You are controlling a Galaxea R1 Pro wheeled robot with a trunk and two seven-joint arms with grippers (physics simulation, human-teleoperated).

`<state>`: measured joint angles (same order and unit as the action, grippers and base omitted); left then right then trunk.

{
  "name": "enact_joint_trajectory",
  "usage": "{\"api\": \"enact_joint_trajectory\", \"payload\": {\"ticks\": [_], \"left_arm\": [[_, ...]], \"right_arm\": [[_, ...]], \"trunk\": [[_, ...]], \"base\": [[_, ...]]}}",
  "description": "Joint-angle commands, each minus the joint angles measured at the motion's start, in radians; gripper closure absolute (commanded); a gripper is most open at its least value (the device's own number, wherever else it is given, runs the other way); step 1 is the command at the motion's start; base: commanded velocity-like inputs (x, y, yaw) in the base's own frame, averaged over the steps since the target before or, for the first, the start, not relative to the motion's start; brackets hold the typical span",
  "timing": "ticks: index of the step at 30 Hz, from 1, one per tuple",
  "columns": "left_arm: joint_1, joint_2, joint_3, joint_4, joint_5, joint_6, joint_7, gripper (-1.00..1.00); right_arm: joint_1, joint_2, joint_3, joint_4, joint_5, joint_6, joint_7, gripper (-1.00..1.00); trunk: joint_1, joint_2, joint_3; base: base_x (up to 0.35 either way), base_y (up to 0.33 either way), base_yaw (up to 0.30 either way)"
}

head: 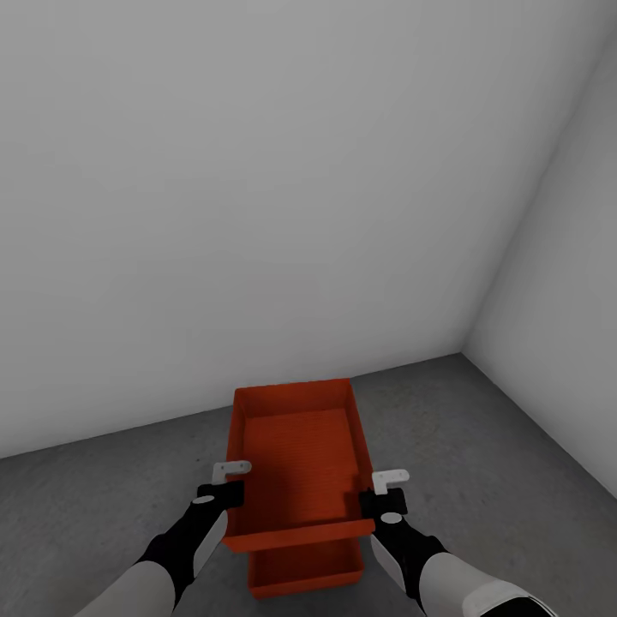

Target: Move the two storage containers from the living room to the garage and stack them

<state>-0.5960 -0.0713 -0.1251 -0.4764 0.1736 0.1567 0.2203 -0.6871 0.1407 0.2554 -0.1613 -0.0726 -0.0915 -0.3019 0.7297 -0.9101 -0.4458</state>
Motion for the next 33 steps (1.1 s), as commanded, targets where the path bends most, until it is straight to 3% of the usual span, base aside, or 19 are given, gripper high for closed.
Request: {"api": "enact_joint_trajectory", "payload": {"ticks": [1,33], "left_arm": [[-0.001,-0.027,0.012,-0.039,0.045,0.007,0.063,1.0],[-0.001,-0.028,0.012,-0.037,0.046,0.007,0.064,1.0]], "right_arm": [[0.0,0.034,-0.022,0.003,-0.015,-0.008,0.001,1.0],[0.0,0.034,-0.022,0.003,-0.015,-0.007,0.001,1.0]], "trunk": [[0.004,-0.008,-0.004],[0.127,-0.232,-0.105]], "base": [[0.0,0.0,0.0],[0.0,0.0,0.0]]}}
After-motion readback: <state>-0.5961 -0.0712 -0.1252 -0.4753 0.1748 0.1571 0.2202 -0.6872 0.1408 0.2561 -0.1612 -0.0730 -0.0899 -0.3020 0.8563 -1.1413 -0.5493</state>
